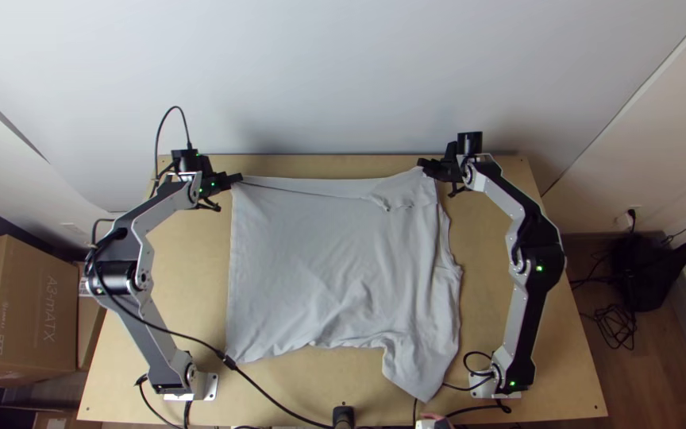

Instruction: Fold the t-shirt

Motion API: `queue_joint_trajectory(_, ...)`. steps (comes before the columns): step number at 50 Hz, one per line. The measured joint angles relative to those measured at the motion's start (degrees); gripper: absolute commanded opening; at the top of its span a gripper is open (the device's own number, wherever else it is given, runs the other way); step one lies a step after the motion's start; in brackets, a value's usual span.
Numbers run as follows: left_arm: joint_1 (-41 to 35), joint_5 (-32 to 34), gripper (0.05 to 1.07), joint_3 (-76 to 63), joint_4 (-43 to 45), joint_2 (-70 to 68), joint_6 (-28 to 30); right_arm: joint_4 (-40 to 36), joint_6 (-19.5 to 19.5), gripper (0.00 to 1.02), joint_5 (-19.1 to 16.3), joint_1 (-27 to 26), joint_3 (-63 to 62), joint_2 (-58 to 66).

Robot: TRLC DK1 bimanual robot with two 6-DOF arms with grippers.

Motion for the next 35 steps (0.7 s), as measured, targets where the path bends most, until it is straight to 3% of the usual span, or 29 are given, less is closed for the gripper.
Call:
queue_joint_trajectory(13,-0.6,0.0,0.08,16.7,-10.2,9.7,-0.5,-14.4,0.2,0.02,-1.0,-0.8,27.1,15.5)
queue_joint_trajectory(27,-0.6,0.0,0.08,30.3,-28.0,12.3,-1.6,-18.5,0.7,0.02,-1.0,-0.7,29.9,15.8)
queue_joint_trajectory(35,-0.8,0.1,0.08,27.6,-31.1,9.8,-1.8,-23.1,0.6,0.02,-1.0,-0.7,27.0,12.8)
